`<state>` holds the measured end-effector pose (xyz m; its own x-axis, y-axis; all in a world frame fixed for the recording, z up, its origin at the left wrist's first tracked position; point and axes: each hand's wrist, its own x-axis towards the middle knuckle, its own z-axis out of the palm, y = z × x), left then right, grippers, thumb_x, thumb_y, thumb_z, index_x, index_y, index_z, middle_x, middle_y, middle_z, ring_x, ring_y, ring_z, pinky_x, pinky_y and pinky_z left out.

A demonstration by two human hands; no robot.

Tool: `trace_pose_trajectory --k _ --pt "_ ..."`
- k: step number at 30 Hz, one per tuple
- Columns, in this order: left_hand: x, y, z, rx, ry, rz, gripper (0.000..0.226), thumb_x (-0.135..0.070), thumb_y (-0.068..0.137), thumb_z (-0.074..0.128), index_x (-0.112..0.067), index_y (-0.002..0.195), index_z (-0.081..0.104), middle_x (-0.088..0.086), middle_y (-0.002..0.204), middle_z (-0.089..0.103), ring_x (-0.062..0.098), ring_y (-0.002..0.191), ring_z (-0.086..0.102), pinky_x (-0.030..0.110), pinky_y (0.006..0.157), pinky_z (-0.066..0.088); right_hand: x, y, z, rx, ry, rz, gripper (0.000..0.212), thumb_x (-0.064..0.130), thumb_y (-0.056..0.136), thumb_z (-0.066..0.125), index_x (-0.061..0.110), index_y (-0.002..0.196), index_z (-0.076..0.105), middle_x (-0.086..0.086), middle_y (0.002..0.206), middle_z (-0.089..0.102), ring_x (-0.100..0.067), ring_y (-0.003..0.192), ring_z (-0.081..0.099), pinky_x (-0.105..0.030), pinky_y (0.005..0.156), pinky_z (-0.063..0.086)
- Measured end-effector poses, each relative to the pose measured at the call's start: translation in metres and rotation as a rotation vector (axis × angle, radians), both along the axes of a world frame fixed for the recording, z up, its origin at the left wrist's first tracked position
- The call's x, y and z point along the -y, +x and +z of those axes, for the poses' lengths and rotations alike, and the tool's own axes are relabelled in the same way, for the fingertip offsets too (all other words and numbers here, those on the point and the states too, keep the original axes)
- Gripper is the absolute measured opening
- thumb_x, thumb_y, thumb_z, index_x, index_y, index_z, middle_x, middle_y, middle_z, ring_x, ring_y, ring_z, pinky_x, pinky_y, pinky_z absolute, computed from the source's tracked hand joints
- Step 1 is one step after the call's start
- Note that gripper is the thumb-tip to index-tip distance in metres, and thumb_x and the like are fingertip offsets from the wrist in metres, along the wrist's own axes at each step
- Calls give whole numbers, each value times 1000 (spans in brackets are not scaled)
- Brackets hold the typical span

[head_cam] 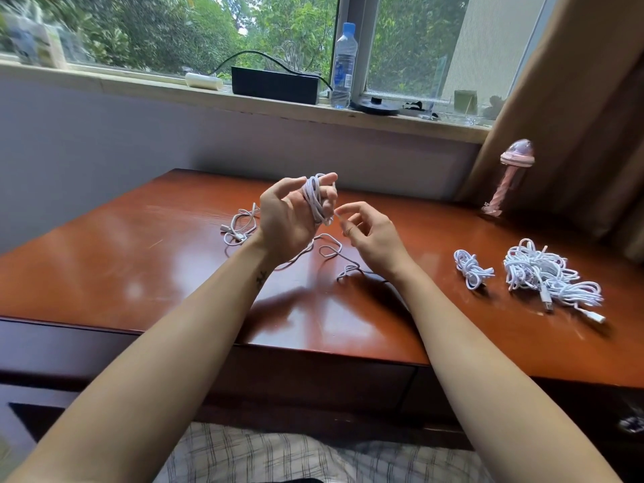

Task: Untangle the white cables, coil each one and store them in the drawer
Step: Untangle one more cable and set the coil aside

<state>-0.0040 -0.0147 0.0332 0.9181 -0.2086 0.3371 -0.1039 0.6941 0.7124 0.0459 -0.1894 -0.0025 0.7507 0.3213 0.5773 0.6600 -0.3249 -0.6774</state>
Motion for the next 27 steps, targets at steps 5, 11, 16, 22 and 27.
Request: trace_pose_trajectory --k 5,11,16,22,27 --pt "0 10 -4 -85 -22 123 43 -23 100 29 4 128 48 21 105 68 25 85 61 32 84 51 -4 -1 -3 -54 -60 39 18 18 97 67 26 113 70 6 76 63 -3 61 54 -21 63 47" --pt "4 13 -5 -105 116 263 33 -15 106 29 2 126 49 14 93 69 20 77 59 28 77 52 -5 -2 -4 -90 -72 23 17 14 97 65 18 113 71 7 74 65 -1 61 56 -19 61 46" --pt "3 14 -5 -98 198 291 35 -16 102 27 -2 105 58 2 62 45 14 55 35 27 55 28 -1 0 -2 -41 -55 -74 15 10 99 57 17 108 66 4 80 62 -7 69 54 -23 70 46" --pt "4 14 -11 -77 474 422 30 -12 98 32 -7 85 58 -7 48 34 8 43 24 21 42 22 4 7 -1 -85 -5 -223 13 9 97 47 17 107 52 1 91 65 -19 84 59 -36 81 49" --pt "10 10 -16 45 676 438 33 -10 108 34 -5 86 58 -9 47 36 5 43 27 18 43 24 3 3 6 -203 156 -181 22 28 85 53 25 107 56 2 89 60 -18 82 56 -44 84 50"
